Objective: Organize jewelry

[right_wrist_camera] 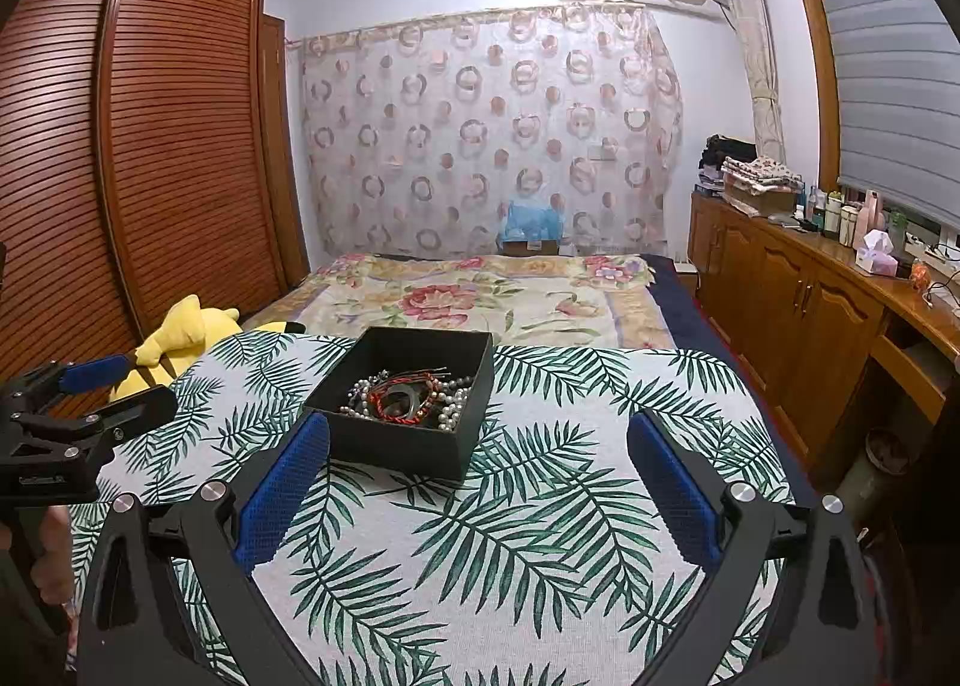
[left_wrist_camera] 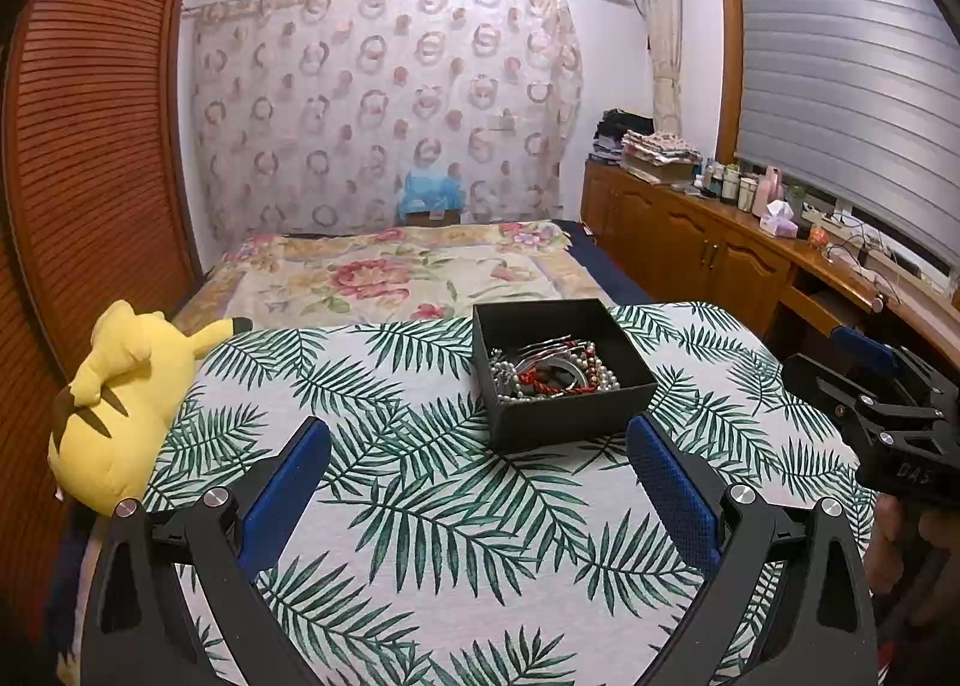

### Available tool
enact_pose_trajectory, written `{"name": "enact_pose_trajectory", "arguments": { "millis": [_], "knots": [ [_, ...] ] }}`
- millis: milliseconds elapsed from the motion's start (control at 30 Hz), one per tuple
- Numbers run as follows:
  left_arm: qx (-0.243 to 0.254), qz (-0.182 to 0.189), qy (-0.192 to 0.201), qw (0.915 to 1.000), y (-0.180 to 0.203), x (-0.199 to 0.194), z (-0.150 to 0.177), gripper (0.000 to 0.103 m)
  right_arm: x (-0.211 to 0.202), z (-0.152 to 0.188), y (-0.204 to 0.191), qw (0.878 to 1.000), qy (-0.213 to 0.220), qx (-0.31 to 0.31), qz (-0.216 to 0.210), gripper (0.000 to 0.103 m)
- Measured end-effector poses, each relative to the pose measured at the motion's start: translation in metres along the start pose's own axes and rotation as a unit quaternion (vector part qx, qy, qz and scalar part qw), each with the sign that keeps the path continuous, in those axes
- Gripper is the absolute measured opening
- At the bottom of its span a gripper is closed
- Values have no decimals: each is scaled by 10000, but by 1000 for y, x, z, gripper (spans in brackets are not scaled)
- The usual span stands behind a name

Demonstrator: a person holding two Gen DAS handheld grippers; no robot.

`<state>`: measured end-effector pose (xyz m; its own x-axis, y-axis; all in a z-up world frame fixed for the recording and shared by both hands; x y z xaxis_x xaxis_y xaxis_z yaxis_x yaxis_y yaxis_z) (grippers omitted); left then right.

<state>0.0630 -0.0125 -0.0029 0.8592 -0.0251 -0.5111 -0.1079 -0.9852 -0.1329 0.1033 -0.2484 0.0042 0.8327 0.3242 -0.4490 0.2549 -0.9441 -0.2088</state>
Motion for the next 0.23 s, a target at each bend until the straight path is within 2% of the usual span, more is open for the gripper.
{"name": "enact_pose_trajectory", "arguments": {
  "millis": [233],
  "knots": [
    [6,2,-3,10000,1,-1,0,95,0,0,0,10000,2,-1,0,100]
  ]
}}
Point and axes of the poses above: each gripper's, at about its wrist camera, not at the fingertips, and x roughly the way its jaws point, y to its right, z to its underside, the point moved 2 cm from there along x, roughly the way its jaws point, and after that the axes turned 10 degrees about x, right-handed, at the moved point
